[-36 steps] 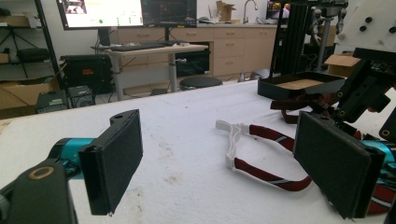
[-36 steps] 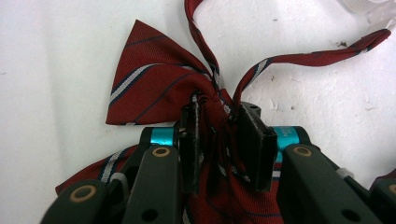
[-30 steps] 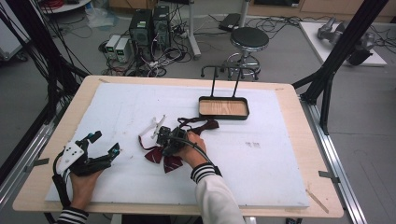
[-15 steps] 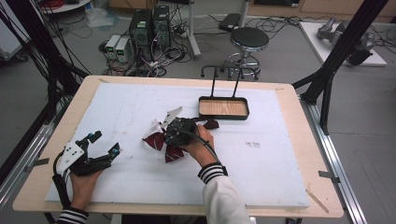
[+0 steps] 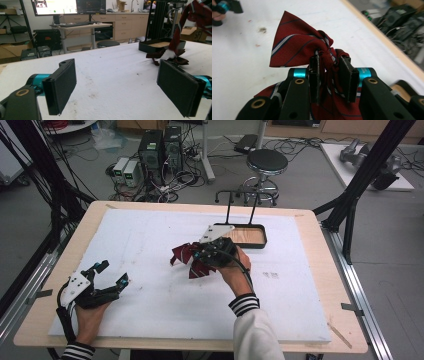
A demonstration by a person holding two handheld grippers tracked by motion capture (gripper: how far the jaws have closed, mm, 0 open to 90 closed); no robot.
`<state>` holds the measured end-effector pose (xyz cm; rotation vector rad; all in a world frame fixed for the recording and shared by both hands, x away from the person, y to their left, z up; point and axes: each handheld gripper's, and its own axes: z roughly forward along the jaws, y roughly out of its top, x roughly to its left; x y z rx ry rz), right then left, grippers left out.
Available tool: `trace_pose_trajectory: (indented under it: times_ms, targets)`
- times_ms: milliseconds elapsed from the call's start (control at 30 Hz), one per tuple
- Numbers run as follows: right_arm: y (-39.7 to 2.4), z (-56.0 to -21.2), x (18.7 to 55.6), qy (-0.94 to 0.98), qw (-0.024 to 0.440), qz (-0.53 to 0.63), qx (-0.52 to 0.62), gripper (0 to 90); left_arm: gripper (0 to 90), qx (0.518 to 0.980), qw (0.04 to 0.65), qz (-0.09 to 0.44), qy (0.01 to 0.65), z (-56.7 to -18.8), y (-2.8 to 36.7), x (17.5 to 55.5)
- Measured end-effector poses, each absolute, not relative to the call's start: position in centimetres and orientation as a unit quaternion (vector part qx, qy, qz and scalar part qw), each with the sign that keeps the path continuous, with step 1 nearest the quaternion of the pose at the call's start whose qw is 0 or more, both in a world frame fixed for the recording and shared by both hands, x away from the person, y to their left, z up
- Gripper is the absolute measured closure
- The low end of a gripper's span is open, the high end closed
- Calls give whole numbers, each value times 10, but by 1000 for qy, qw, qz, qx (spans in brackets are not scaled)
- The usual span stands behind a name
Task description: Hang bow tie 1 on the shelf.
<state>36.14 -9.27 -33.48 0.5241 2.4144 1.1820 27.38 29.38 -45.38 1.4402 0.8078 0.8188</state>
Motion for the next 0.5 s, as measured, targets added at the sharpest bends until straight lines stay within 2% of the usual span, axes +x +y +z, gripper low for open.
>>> trace_pose_trajectory:
  times_ms: [500]
  targets:
    - [-138,-315,359,817,256,459,235,722,164,623,604,355,349,-454,294,274]
